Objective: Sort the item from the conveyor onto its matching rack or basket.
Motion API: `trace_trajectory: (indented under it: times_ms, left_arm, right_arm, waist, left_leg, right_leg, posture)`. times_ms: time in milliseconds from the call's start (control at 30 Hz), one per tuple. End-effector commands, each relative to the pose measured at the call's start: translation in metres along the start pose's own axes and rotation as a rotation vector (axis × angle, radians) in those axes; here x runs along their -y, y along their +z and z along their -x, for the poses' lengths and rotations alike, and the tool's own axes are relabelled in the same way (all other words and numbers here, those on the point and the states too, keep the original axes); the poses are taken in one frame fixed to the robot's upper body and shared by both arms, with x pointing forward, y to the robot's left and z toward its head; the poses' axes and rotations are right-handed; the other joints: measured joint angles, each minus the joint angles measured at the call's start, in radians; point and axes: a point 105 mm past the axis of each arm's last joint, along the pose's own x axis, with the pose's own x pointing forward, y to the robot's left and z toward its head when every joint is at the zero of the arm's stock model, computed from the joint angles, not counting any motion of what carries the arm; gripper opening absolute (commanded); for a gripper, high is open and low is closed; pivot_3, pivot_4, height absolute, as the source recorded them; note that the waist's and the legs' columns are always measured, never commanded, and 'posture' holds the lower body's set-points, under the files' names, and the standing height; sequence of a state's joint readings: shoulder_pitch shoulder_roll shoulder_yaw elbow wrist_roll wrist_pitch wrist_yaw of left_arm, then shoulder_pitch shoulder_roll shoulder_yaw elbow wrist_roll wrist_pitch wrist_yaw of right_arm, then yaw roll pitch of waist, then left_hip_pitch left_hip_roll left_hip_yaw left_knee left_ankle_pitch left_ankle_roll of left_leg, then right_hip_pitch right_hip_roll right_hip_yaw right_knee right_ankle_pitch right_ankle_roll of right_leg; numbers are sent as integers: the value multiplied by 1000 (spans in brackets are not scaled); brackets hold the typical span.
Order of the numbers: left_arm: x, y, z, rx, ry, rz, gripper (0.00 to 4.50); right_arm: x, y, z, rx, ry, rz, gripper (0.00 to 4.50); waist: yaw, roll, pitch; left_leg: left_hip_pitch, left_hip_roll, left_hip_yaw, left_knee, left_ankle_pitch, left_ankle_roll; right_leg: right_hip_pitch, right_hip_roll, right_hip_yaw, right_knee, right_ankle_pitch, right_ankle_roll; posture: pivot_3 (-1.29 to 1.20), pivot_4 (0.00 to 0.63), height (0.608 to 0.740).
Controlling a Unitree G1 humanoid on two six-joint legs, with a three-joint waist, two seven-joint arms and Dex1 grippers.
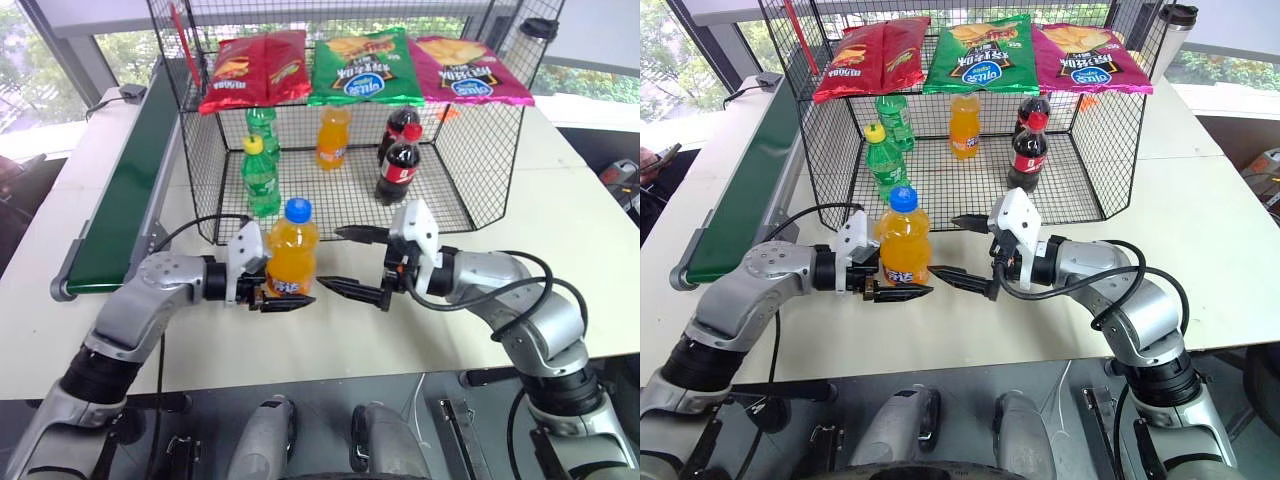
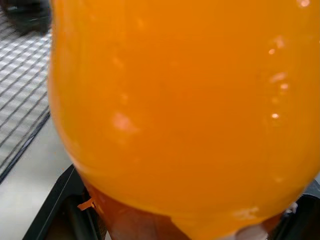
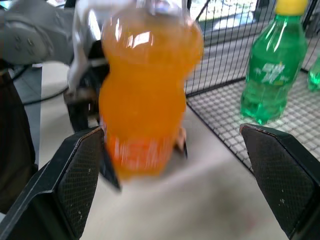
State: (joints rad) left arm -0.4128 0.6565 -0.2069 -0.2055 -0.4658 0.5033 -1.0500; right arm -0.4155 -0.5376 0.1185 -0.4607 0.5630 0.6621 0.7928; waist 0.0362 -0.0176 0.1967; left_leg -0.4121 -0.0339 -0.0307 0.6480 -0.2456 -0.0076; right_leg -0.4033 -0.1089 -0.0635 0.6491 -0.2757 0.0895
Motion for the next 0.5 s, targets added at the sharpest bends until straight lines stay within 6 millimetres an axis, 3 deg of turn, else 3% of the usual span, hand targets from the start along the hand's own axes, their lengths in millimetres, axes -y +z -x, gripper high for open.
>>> trace_trajectory:
  times_ms: [33, 500]
  left_arm:
    - [0, 13, -5, 28, -39, -86, 3010]
    - [2, 12, -26, 40, -99, -129, 3010]
  right_arm:
    - [-1, 8, -5, 33, 20, 17, 4500]
    - [-5, 21, -17, 85, 54, -9, 4500]
  waist:
    - [0, 0, 0]
    - [-10, 0, 0]
  left_leg:
    - [0, 0, 0, 0, 0, 0]
    - [0, 0, 0, 0, 0, 0]
  right_leg:
    - [0, 0, 0, 0, 0, 0]
    - [0, 1, 0, 1, 0, 1]
  posture:
    - [0, 150, 739]
    - [0, 150, 739]
